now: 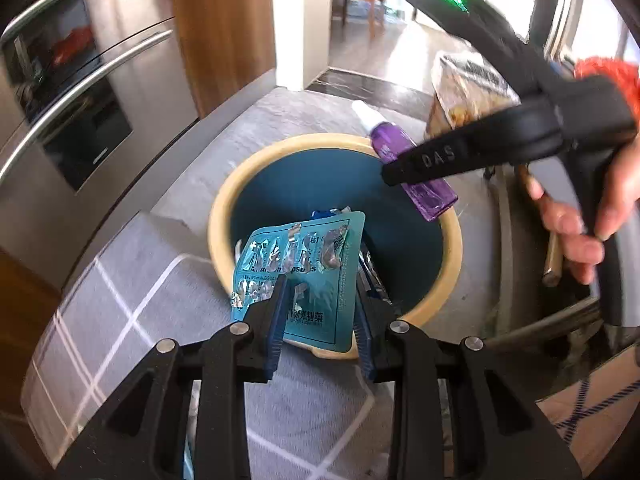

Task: Collect trash
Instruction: 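Carry the spray bottle and blister pack over the teal bin, then open both grippers to drop the bottle and blister pack into the bin, then move both tools back over the medicine box and blue mask on the mat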

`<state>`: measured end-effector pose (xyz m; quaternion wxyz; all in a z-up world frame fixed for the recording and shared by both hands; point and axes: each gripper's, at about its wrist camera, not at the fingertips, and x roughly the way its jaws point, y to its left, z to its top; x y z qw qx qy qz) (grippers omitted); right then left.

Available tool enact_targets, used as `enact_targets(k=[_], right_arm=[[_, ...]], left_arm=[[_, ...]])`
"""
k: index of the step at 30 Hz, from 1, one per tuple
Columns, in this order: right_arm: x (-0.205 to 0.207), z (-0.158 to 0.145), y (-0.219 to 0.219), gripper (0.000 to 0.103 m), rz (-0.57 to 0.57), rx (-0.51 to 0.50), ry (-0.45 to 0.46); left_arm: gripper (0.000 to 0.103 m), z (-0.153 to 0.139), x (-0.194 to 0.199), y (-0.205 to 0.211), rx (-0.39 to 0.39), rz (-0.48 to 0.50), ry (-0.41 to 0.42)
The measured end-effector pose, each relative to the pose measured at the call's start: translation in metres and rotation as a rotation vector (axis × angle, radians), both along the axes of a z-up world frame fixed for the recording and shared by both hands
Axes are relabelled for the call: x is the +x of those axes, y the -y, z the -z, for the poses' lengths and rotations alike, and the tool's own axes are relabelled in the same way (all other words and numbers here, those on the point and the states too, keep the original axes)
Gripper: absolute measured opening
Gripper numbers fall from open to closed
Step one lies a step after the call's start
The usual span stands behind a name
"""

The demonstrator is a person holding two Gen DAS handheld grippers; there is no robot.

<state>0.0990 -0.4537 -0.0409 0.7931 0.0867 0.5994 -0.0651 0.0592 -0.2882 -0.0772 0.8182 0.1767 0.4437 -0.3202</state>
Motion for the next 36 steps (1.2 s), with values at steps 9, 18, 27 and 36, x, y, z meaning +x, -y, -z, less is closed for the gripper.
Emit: enact_targets(k=[9, 18, 27, 36], right_arm=[[-0.003, 0.014, 0.015, 0.034, 0.084, 0.058, -0.044], [-0.001, 0.015, 0.012, 0.034, 0.075, 0.070, -0.043], [0.003, 0.006, 0.001, 0.053, 0.052, 0.085, -0.018], [0.006, -0.023, -0.029, 0.072, -0.031, 0.060, 0.058]], left_arm=[[0.031, 0.025, 0.011, 0.032, 0.032, 0.026, -0.032], [0.044, 0.020, 0.009, 0.029, 0.037, 0.027, -0.020], [0.066, 0.002, -0.001, 0.003, -0.015, -0.039, -0.027], [0.080, -0.028, -0.015, -0.054, -0.038, -0.116, -0.027]])
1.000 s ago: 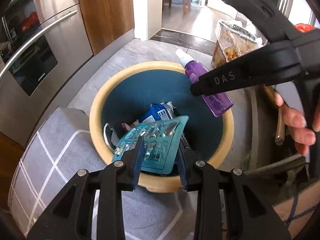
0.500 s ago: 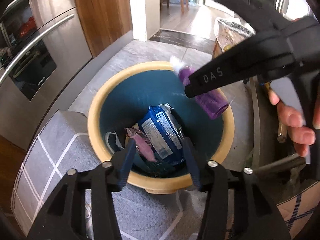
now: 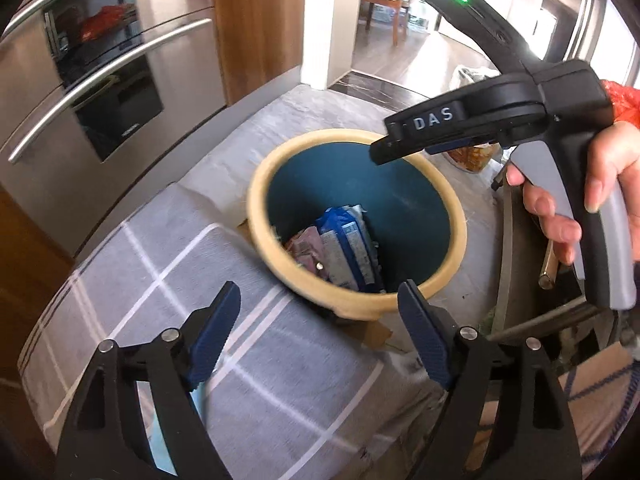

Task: Collect trash
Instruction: 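Move both tools back over the medicine box and blue mask on the mat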

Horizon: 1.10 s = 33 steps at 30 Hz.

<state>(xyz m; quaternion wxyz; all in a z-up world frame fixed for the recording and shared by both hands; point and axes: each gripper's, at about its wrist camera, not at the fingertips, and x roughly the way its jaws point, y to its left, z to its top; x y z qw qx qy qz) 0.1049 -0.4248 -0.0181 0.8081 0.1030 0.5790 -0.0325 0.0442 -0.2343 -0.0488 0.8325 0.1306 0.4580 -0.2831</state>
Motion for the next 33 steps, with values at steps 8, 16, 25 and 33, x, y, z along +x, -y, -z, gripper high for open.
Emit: enact_targets(k=[8, 16, 25, 33], right_arm=[[-0.001, -0.015, -0.033, 0.083, -0.086, -0.055, 0.037], [-0.013, -0.029, -0.070, 0.087, -0.137, -0.067, 0.056], [-0.055, -0.046, -0.131, 0.088, -0.131, -0.078, 0.120], [-0.070, -0.015, -0.176, 0.088, -0.050, 0.033, 0.050]], left_arm=[[0.091, -0.035, -0.014, -0.077, 0.036, -0.074, 0.042], [0.095, -0.035, -0.019, -0.150, 0.039, -0.247, 0.048], [0.095, -0.028, -0.015, -0.201, 0.021, -0.329, 0.056], [0.096, -0.013, -0.011, -0.240, 0.063, -0.376, 0.043]])
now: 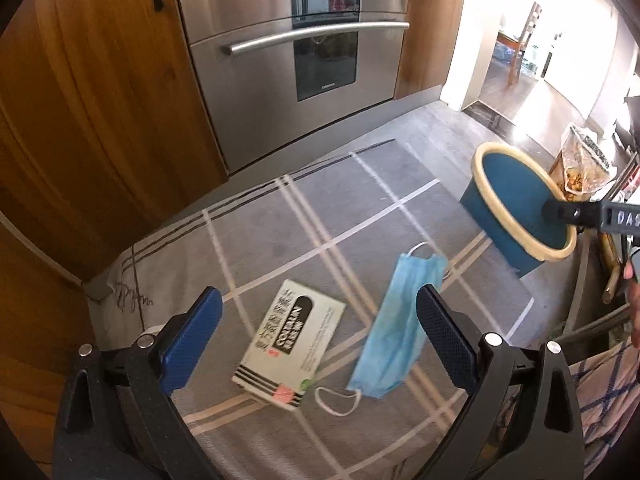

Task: Collect trash
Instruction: 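Move both tools back over the medicine box and blue mask on the mat, then grasp the blue face mask with the right gripper while the left gripper grasps the white medicine box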

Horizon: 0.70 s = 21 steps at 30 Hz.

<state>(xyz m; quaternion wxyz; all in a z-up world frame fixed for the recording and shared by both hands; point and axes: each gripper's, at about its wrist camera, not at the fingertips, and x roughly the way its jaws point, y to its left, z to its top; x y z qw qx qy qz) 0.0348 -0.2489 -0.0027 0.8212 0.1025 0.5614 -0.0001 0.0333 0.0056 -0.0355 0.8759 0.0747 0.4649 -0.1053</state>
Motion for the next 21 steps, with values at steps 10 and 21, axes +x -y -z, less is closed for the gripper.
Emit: enact_targets(k=[10, 21], right_arm=[[0.016, 0.041, -0.057, 0.088, -0.063, -0.102, -0.080], [0.035, 0.077, -0.080, 0.088, -0.036, -0.102, -0.161]], left_arm=[[0.096, 0.038, -0.008, -0.026, 0.059, 0.044, -0.056], [0.096, 0.077, 0.008, -0.038, 0.021, 0.018, -0.134]])
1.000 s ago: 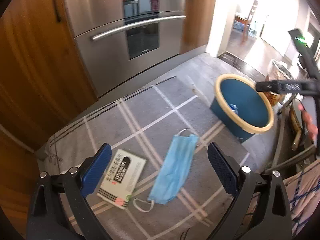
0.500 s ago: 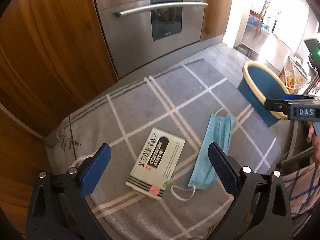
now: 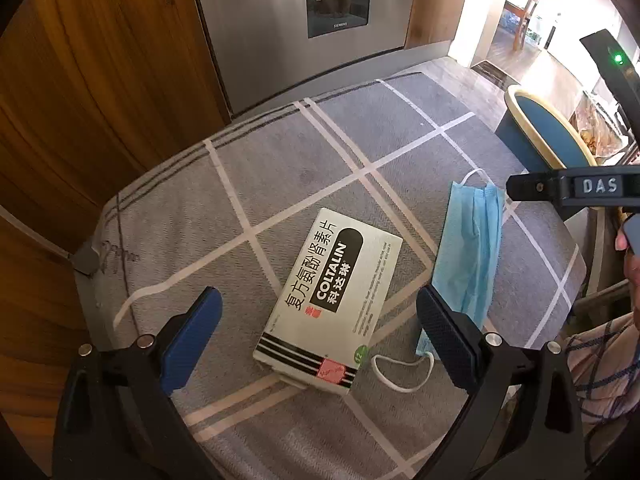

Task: Collect trash
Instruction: 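Grasp the blue face mask with the right gripper while the left gripper grasps the white medicine box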

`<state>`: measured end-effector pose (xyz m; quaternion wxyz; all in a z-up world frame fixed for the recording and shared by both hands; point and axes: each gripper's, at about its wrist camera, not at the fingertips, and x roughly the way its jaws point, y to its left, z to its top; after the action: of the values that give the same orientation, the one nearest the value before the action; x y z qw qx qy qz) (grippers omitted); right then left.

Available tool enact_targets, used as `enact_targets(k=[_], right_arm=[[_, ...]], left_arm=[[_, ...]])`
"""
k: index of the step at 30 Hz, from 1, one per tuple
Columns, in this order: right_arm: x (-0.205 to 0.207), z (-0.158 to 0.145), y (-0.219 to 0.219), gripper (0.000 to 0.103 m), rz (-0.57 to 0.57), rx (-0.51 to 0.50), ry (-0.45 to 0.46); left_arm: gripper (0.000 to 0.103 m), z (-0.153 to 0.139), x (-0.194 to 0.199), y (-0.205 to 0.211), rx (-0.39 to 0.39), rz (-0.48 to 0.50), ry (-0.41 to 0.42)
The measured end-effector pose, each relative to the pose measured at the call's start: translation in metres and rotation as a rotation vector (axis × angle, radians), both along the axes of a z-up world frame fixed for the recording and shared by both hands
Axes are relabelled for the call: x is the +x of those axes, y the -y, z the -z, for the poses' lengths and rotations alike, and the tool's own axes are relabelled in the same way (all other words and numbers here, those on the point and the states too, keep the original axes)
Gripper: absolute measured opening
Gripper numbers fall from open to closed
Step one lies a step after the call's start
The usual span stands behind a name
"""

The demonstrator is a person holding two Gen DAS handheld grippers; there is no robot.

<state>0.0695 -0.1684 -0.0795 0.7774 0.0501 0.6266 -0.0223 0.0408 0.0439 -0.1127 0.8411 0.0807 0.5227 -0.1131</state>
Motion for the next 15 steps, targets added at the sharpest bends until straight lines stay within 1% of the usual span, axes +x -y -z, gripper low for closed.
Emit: enact_targets(k=[5, 9, 12, 15], right_arm=[[0.006, 0.018, 0.001, 0.088, -0.009, -0.031, -0.026], [0.009, 0.033, 0.000, 0.087, -0.015, 0.015, -0.061], [0.010, 0.040, -0.007, 0.083, -0.039, 0.027, -0.074], [0.011, 0.044, -0.016, 0.081, -0.069, 0.023, -0.076]], left_arm=[[0.096, 0.011, 0.006, 0.000, -0.007, -0.017, -0.024], [0.096, 0.016, 0.009, 0.002, 0.015, -0.016, -0.032], [0.096, 0.018, 0.011, 0.002, 0.012, -0.020, -0.038], [0.096, 0.020, 0.012, 0.001, 0.011, -0.024, -0.045]])
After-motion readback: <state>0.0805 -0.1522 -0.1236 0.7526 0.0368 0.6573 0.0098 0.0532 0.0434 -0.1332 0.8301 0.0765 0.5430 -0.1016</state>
